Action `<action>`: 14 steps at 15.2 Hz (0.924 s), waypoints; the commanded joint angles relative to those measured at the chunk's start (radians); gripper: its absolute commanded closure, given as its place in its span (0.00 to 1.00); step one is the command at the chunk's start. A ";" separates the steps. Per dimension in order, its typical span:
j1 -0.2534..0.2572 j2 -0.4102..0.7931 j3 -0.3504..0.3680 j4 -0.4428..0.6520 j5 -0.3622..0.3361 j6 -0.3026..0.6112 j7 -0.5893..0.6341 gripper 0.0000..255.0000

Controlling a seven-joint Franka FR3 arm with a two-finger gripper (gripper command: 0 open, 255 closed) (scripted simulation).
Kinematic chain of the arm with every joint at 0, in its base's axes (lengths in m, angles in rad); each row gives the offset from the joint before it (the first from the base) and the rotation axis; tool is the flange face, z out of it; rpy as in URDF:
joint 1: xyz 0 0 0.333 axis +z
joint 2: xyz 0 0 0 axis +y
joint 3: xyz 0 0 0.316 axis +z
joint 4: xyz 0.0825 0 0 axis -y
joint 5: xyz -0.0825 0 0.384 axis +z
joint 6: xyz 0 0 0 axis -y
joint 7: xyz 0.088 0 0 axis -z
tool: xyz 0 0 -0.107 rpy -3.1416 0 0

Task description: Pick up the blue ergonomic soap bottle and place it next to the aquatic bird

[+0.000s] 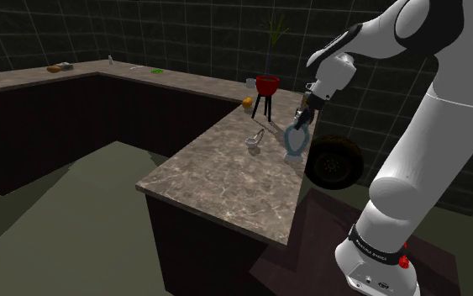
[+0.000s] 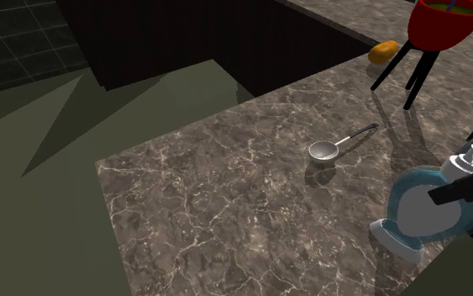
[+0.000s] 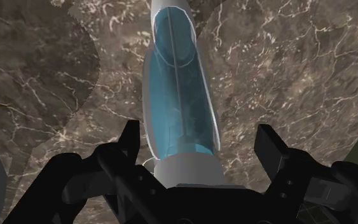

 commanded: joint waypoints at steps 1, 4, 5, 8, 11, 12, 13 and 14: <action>0.000 0.000 0.000 0.000 0.000 0.000 0.000 0.00; -0.005 -0.018 -0.005 0.015 -0.021 -0.028 0.013 0.00; -0.010 -0.034 -0.010 0.031 -0.040 -0.056 0.024 0.00; -0.019 -0.060 -0.018 0.064 -0.069 -0.108 0.043 0.00; -0.019 -0.060 -0.018 0.064 -0.069 -0.108 0.043 0.00; -0.019 -0.060 -0.018 0.064 -0.069 -0.108 0.043 0.00; -0.019 -0.060 -0.018 0.064 -0.069 -0.108 0.043 0.00; -0.019 -0.060 -0.018 0.064 -0.069 -0.108 0.043 0.00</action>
